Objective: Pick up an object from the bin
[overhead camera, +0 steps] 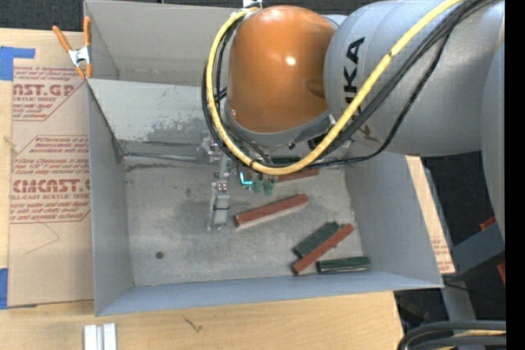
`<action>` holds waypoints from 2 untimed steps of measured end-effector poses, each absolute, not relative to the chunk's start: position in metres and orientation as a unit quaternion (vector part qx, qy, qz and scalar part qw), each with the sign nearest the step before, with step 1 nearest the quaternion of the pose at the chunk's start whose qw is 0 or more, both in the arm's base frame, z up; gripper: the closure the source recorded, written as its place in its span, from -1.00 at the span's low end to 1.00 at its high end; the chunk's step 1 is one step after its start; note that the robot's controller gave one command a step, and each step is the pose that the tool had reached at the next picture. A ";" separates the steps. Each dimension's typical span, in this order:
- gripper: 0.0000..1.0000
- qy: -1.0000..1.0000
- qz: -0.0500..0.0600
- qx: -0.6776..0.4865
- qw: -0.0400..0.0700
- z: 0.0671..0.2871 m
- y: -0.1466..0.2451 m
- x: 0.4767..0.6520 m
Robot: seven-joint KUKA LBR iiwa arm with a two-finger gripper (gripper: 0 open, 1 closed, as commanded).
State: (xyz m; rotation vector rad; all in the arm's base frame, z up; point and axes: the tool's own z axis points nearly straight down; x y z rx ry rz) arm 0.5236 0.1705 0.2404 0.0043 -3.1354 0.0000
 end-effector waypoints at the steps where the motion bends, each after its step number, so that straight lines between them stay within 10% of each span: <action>1: -1.00 -1.000 -0.001 0.000 -0.001 0.244 0.170 0.525; 2: -1.00 -0.999 -0.001 0.046 -0.002 0.233 0.144 0.529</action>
Offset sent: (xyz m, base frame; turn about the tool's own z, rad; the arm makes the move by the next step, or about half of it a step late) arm 0.0197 -0.1405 -0.0522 -0.3990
